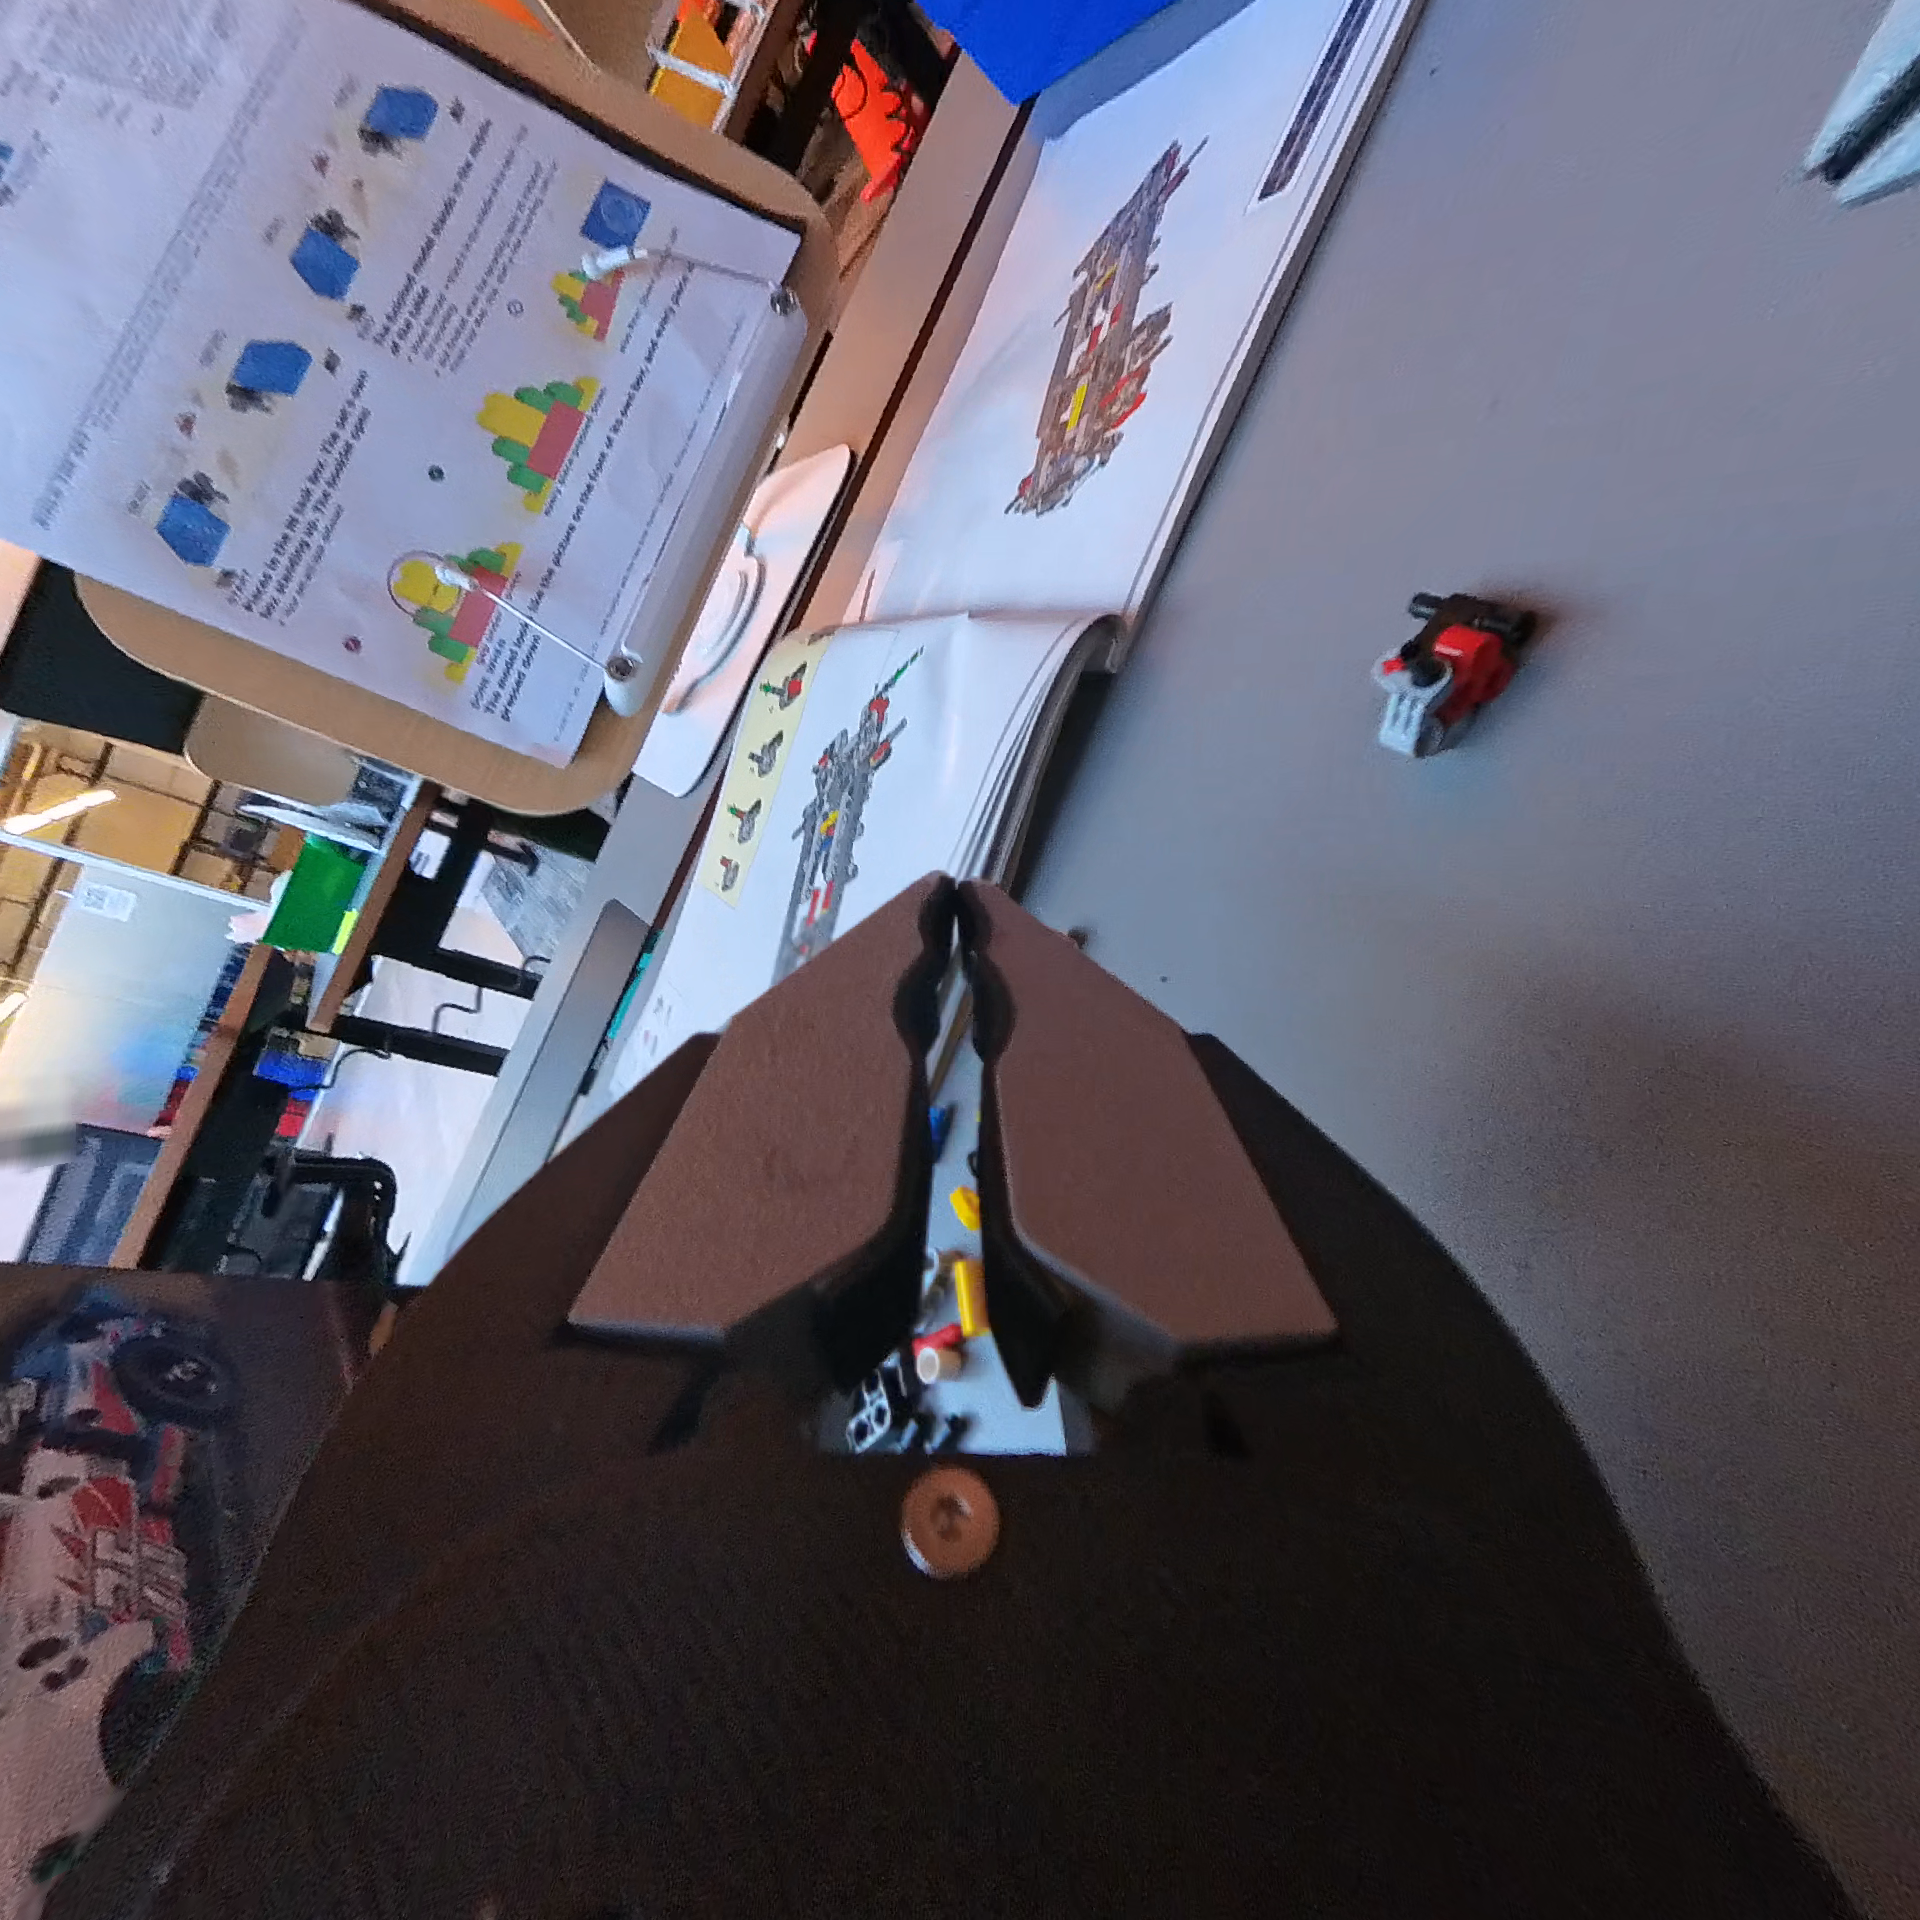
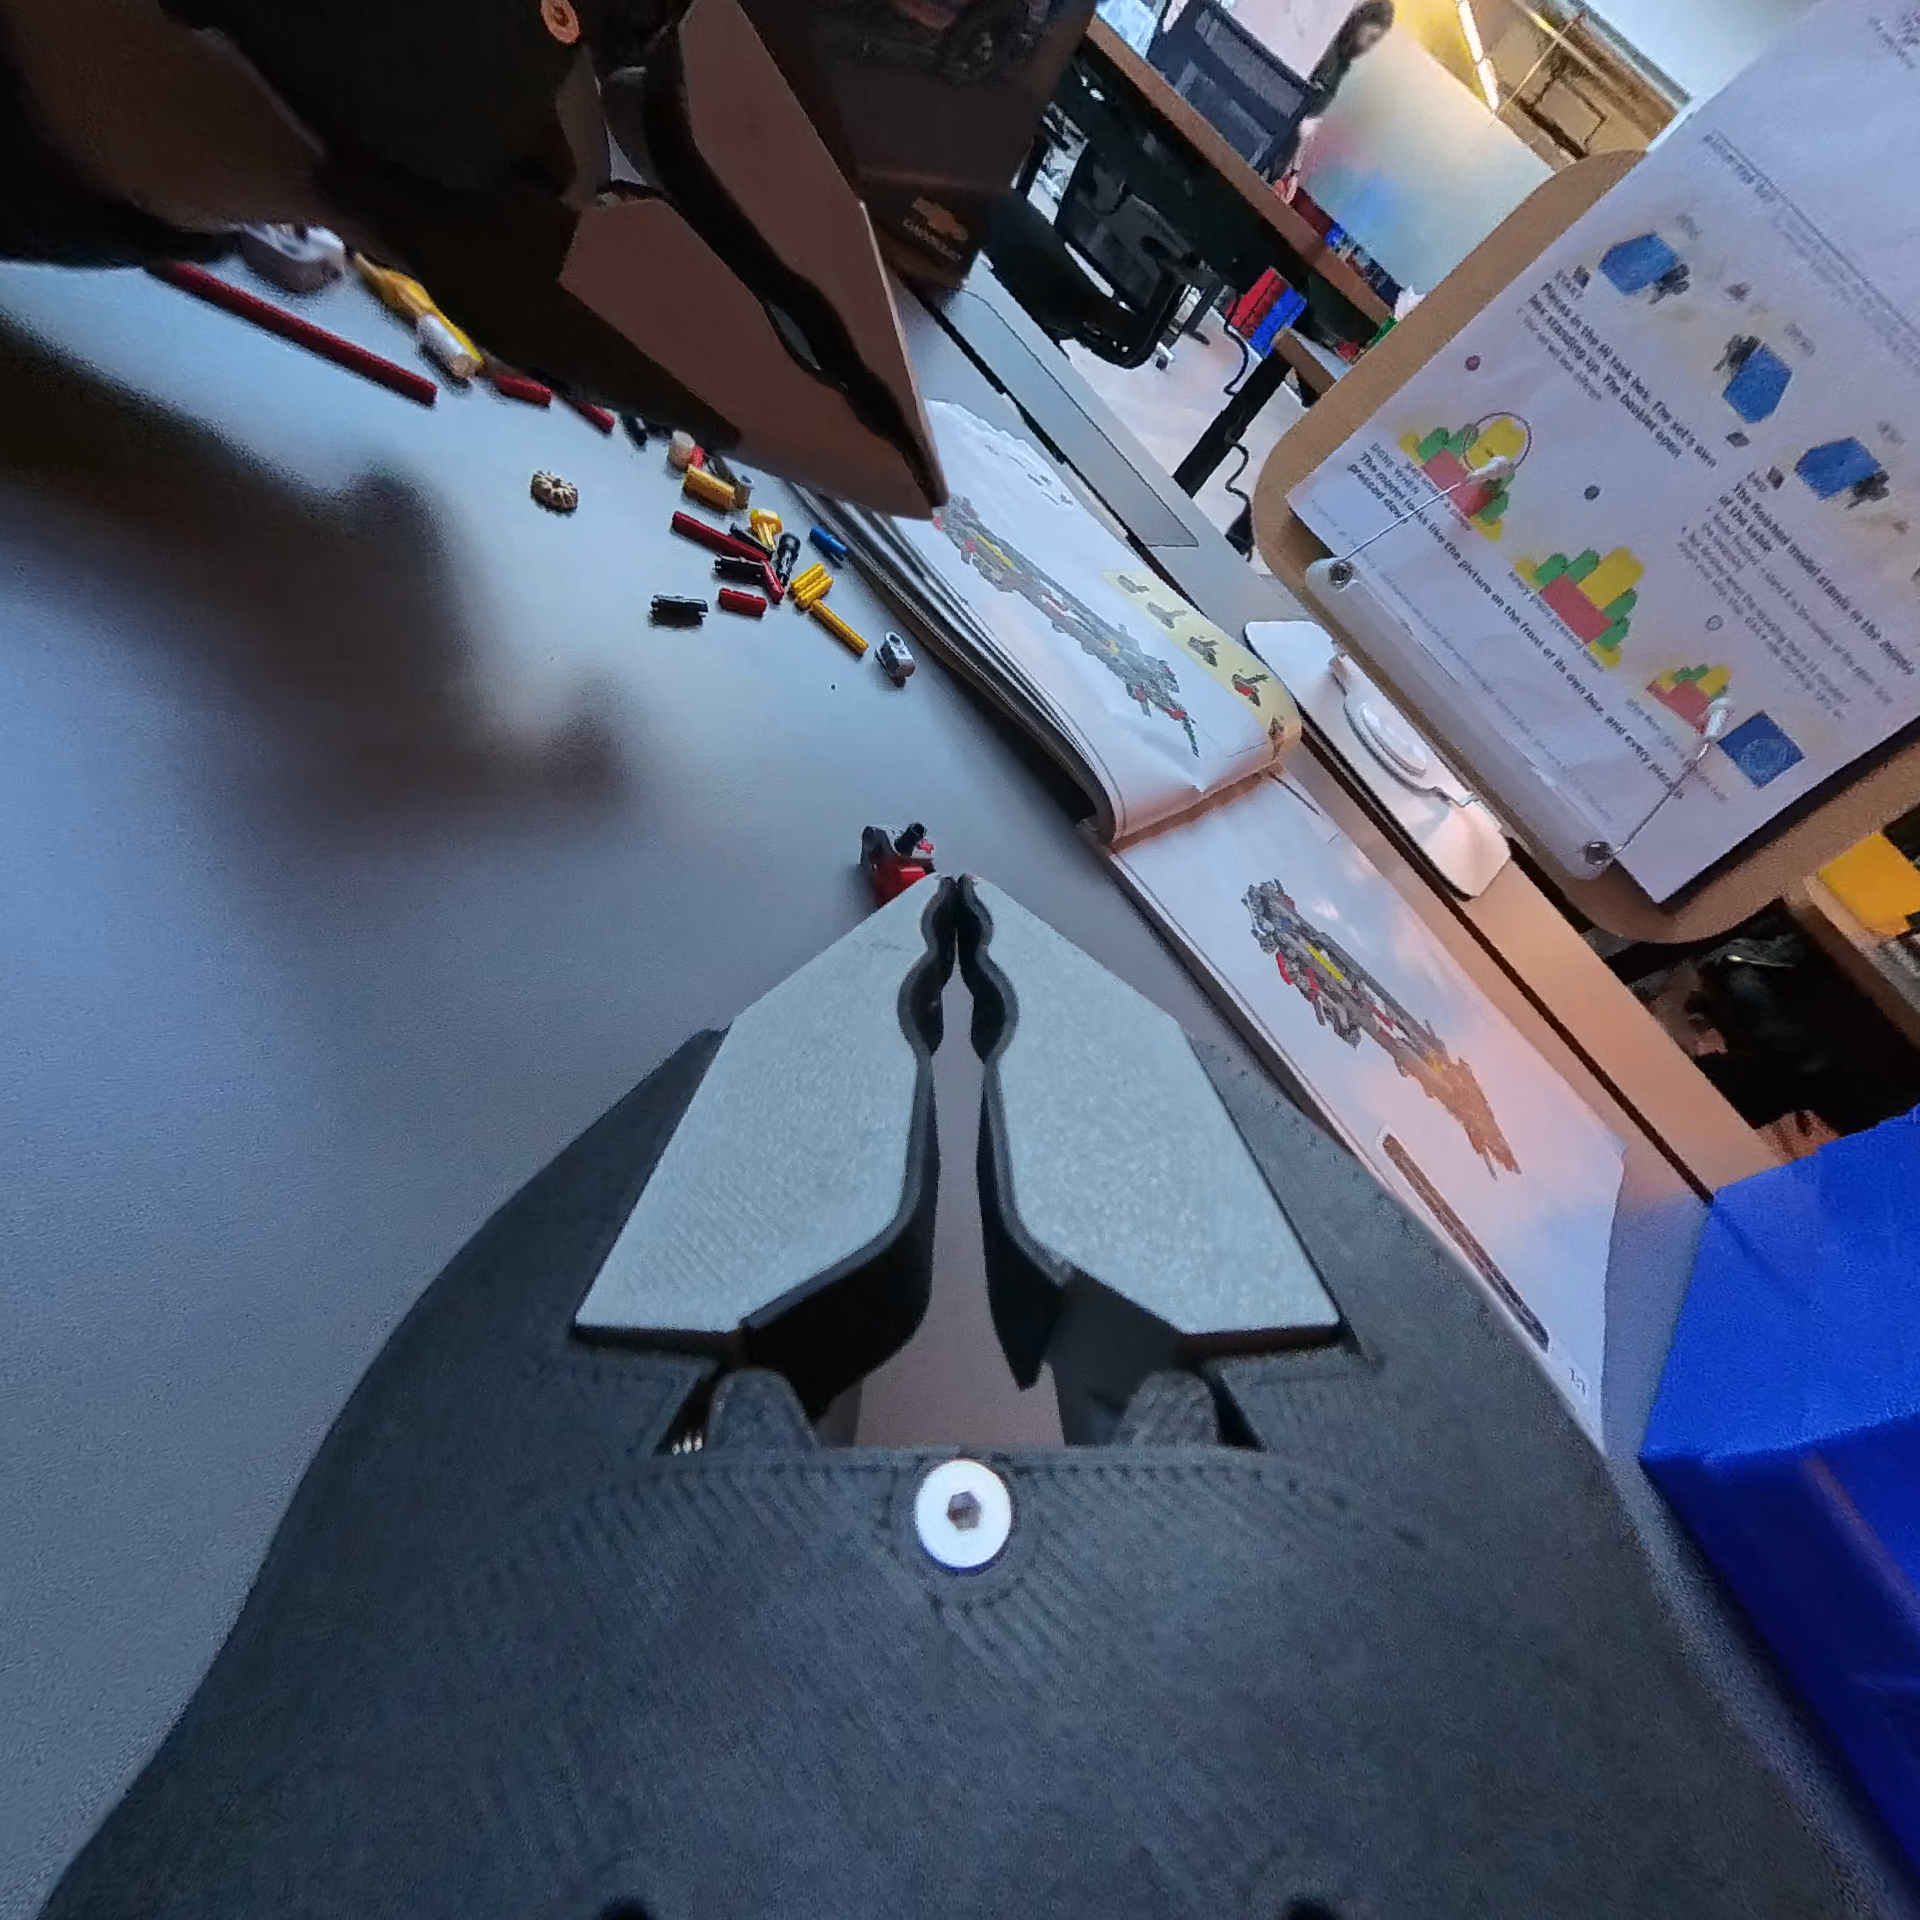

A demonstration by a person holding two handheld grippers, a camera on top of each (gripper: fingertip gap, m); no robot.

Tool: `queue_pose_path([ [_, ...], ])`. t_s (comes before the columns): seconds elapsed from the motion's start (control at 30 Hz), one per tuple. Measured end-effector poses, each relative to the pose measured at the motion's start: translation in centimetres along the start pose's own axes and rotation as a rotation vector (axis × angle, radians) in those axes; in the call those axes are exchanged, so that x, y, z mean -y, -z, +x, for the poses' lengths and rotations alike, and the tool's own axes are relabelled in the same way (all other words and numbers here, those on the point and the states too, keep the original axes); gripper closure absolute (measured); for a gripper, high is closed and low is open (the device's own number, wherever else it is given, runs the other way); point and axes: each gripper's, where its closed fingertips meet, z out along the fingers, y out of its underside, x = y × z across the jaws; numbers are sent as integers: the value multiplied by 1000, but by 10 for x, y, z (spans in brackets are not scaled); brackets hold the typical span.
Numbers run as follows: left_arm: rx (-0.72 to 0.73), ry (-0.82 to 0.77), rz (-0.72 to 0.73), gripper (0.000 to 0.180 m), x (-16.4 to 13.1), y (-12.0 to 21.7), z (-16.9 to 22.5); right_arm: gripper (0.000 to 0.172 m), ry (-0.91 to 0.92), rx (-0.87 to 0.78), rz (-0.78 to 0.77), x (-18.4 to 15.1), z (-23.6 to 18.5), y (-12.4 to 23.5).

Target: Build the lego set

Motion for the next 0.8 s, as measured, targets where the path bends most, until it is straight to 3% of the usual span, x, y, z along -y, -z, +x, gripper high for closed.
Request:
queue_pose_path([
  [0.43,22,72,4,180,-8,10,-6,172,24,135,48,12,-22,-14],
  [0.63,-11,29,-2,180,-2,5,9,172,2,177,111,25,-29,-6],
  [0.8,-78,3,34,180,11,4,28,172,-3,322,165,37,-56,4],
])
